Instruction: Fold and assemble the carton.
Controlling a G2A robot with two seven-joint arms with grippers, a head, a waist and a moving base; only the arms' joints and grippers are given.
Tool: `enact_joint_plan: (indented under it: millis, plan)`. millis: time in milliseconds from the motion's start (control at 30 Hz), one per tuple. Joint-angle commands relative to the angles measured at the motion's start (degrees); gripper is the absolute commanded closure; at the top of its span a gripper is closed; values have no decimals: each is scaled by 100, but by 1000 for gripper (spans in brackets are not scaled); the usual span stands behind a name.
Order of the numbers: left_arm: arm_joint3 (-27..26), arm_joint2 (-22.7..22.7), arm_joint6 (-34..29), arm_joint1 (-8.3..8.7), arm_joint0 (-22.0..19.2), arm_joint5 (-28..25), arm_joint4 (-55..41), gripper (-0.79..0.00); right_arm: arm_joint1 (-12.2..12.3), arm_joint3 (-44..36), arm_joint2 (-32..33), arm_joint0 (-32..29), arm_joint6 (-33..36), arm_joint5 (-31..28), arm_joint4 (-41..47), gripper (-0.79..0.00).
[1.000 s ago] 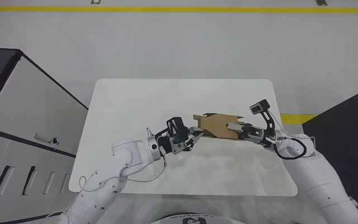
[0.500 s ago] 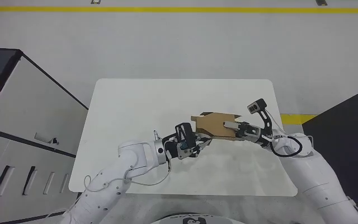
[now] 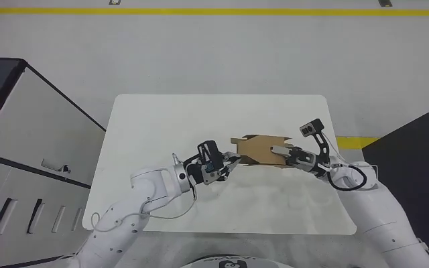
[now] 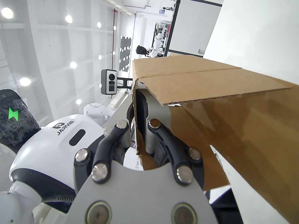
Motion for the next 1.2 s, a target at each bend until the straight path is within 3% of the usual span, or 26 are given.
enact_joint_plan:
  millis: [0, 467, 1167]
  plan:
    - [-28, -52, -1, 15, 59, -8, -4, 0, 0, -13, 53, -41, 78, -62, 50, 0]
    - [14, 132, 90, -8, -131, 109, 42, 0, -3, -179, 190, -244, 963, -185, 231, 0]
    - [-77, 180, 35, -1, -240, 128, 39, 0, 20, -370, 314, -362, 1234, 64, -265, 0]
